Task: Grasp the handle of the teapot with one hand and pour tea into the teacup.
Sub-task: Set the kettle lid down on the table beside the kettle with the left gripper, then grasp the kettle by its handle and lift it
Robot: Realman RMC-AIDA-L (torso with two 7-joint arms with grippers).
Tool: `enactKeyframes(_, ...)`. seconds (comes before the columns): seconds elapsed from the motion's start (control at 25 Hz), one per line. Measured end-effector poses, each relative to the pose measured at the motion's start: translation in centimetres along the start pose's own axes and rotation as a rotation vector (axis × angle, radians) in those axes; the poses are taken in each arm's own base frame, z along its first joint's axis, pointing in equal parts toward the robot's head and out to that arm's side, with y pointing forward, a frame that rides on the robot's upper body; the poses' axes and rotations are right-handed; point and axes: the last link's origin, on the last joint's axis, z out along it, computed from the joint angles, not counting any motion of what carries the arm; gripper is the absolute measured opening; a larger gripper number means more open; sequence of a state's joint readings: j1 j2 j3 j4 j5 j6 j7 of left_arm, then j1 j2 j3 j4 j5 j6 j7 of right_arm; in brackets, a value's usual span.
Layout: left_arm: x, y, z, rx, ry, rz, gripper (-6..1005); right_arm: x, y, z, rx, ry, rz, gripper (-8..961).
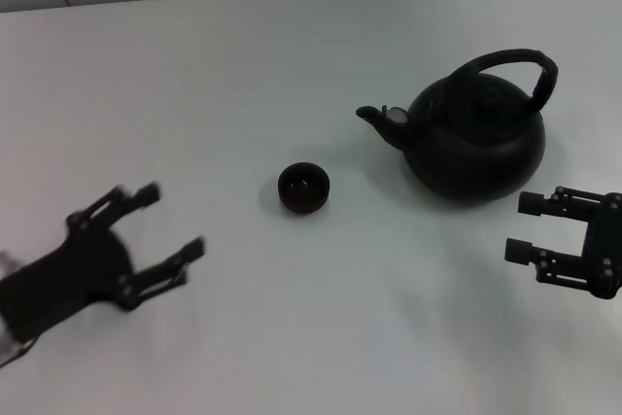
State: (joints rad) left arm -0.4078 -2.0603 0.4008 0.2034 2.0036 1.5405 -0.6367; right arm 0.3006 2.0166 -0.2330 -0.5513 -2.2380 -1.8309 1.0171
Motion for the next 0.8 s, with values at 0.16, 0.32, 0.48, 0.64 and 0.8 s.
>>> enactKeyframes(0.16,-0.7,0.4,-2.1,-0.032,-0.068,0.005,863,0.0,0.0,0.0,0.000,0.000,0.001,667)
enactKeyframes(0.32,-0.7,0.2,-3.3,-0.056,-0.104,0.003,863,0.1,0.1,0.0,0.002,0.000,0.004,666)
enactKeyframes(0.48,-0.4,-0.2,-3.8,-0.064,-0.104,0.020,863,0.2,0.2,0.1,0.001,-0.003,0.009,666)
enactKeyframes(0.64,-0.3,-0.5,-4.2,-0.066,-0.108,0.025,864,0.4,0.4,0.1,0.001,-0.005,0.015,666)
enactKeyframes(0.8,-0.4,-0.3,-4.2,-0.074,-0.112,0.024,864,0.6,0.7,0.3,0.001,-0.011,0.015,666)
